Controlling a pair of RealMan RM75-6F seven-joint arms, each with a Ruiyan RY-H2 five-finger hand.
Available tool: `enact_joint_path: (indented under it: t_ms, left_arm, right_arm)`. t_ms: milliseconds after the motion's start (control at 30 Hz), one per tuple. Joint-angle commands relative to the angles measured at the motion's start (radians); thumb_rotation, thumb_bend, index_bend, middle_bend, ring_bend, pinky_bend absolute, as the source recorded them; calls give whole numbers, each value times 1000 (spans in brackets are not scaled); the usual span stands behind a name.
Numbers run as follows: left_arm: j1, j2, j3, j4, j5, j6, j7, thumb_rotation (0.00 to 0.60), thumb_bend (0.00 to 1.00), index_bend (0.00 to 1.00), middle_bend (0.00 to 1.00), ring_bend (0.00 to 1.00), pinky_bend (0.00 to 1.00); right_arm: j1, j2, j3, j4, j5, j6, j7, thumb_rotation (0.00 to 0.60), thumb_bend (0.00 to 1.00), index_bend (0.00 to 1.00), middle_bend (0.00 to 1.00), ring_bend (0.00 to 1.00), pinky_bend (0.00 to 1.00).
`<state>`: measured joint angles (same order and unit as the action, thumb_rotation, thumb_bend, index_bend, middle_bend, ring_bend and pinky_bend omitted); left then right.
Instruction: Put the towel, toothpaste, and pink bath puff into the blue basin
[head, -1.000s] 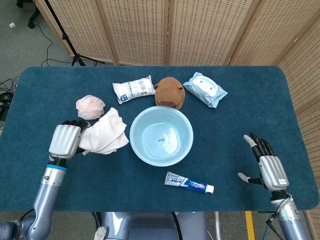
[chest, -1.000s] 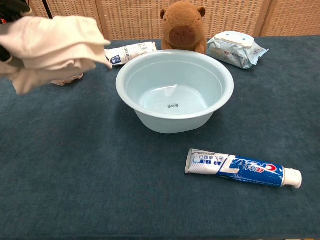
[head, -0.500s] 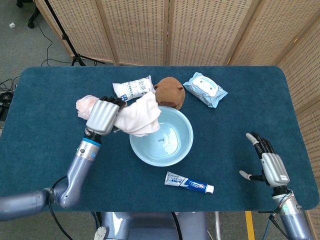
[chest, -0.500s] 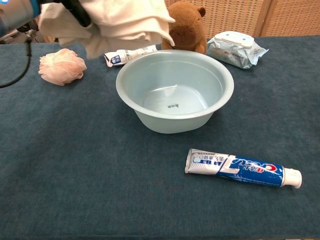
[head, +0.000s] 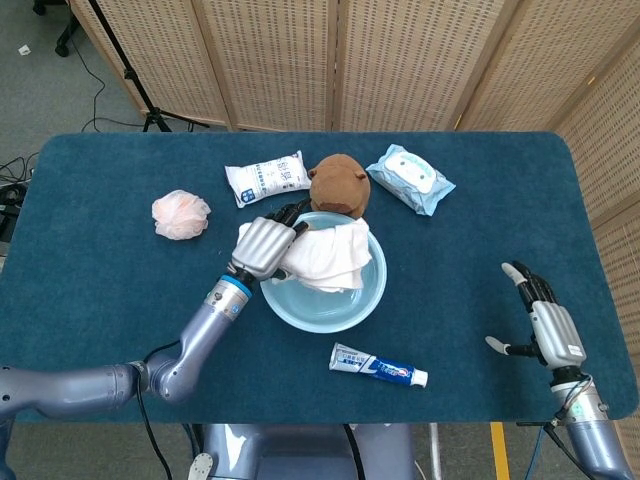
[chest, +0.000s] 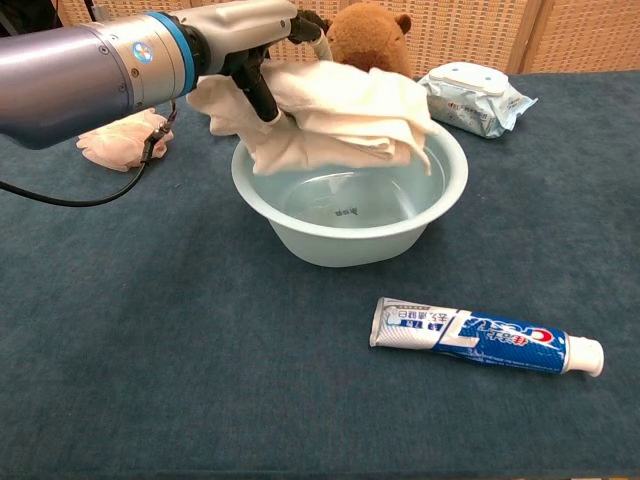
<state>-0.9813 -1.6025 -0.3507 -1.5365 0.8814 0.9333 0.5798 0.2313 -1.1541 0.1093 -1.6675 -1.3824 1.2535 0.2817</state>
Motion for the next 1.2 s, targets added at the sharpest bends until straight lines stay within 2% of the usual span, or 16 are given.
enact_joint_path:
  t_ms: [33, 167, 367, 600, 767, 1000, 1200]
  left_arm:
    - [-9, 11, 8, 1, -10, -1, -11, 600, 195, 96, 0, 0, 138]
    - [-6, 26, 17, -6, -5, 5, -33, 600, 187, 35, 0, 0, 97]
    - [47, 86, 49, -90, 61, 59, -93, 600, 190, 31, 0, 0, 97]
    - [178, 236, 137, -267, 125, 151, -141, 600, 202, 31, 0, 0, 75]
    - [311, 367, 245, -395, 170, 258, -137, 600, 213, 31, 0, 0, 74]
    - [470, 401, 353, -403, 323, 420, -188, 600, 218, 31, 0, 0, 74]
    - [560, 390, 394, -360, 404, 498, -242, 600, 221, 31, 0, 0, 74]
  right_arm:
    - [2, -2, -2, 0, 0, -5, -3, 600, 131, 0, 0, 0, 0]
    - [3, -3, -4, -5, -4, -6, -14, 600, 131, 0, 0, 0, 0]
    - [2, -5, -6, -9, -5, -2, -30, 600, 131, 0, 0, 0, 0]
    - [4, -7, -10, -12, -8, -3, -56, 600, 131, 0, 0, 0, 0]
    - [4, -14, -18, -28, -20, 4, -111, 600, 131, 0, 0, 0, 0]
    - [6, -29, -31, -53, -36, 13, -196, 600, 131, 0, 0, 0, 0]
    - [9, -37, -45, -75, -34, 5, -270, 600, 131, 0, 0, 0, 0]
